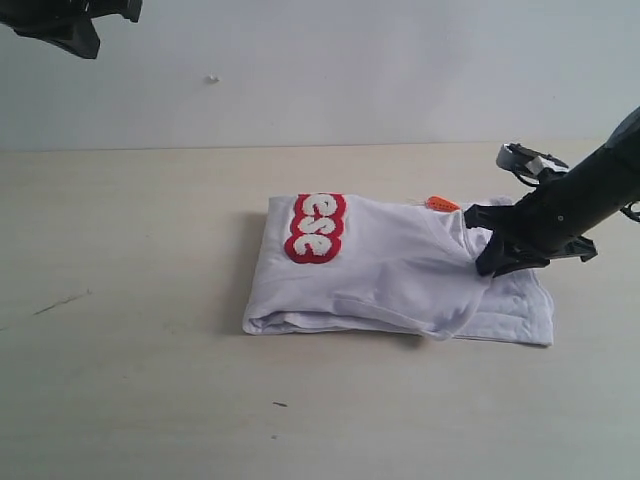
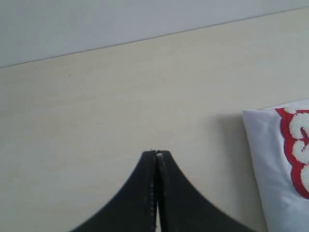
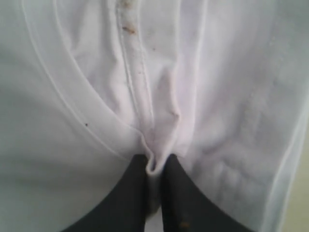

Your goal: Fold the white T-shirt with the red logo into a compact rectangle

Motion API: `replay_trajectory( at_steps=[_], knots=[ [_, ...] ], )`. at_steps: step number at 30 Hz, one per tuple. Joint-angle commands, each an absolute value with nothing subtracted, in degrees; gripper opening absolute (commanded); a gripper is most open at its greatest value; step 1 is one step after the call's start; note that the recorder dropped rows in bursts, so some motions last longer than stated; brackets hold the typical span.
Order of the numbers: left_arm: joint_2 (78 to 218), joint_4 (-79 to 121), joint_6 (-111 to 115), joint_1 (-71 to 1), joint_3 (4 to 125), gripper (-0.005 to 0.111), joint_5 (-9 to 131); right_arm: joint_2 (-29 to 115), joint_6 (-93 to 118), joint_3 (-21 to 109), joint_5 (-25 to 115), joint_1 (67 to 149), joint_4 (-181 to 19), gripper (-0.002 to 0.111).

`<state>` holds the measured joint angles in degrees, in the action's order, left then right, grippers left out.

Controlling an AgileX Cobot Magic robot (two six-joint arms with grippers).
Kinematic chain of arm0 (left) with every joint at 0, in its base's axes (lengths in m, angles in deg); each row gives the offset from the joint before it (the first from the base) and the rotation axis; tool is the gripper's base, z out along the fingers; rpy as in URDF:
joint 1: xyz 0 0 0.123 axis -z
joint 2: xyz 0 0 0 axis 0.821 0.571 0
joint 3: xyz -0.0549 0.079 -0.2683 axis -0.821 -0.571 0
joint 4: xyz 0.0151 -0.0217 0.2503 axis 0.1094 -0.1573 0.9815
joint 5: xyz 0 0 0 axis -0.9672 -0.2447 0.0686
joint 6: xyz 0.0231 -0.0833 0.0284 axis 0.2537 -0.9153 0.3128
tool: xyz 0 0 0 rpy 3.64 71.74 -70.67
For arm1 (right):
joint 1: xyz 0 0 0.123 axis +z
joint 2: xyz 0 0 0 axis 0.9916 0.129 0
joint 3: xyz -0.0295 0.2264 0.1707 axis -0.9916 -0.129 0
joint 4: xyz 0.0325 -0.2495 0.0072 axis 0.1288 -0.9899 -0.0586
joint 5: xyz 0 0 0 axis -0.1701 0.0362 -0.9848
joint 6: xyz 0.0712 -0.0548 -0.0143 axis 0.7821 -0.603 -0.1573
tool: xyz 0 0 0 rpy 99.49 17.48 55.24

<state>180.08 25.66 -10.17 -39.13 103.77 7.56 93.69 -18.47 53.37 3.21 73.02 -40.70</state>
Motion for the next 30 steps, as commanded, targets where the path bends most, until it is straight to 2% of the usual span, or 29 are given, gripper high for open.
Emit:
replay_trajectory(
  at_steps=[1, 9, 19, 30],
  knots=[
    [179.45, 25.13, -10.13, -39.19, 103.44, 0.0, 8.42, 91.49, -19.94, 56.7, -3.28, 73.29, -41.16, 0.0],
    [179.45, 25.0, -10.13, -39.19, 103.44, 0.0, 8.81, 80.97, -18.53, 58.55, -5.24, 73.29, -43.19, 0.0],
    [179.45, 24.75, -10.13, -39.19, 103.44, 0.0, 9.44, 71.68, 5.3, 58.55, -8.95, 73.29, -77.2, 0.0],
    [179.45, 24.63, -10.13, -39.19, 103.44, 0.0, 9.92, 68.31, 9.71, 59.05, -7.93, 73.29, -86.59, 0.0]
  ],
)
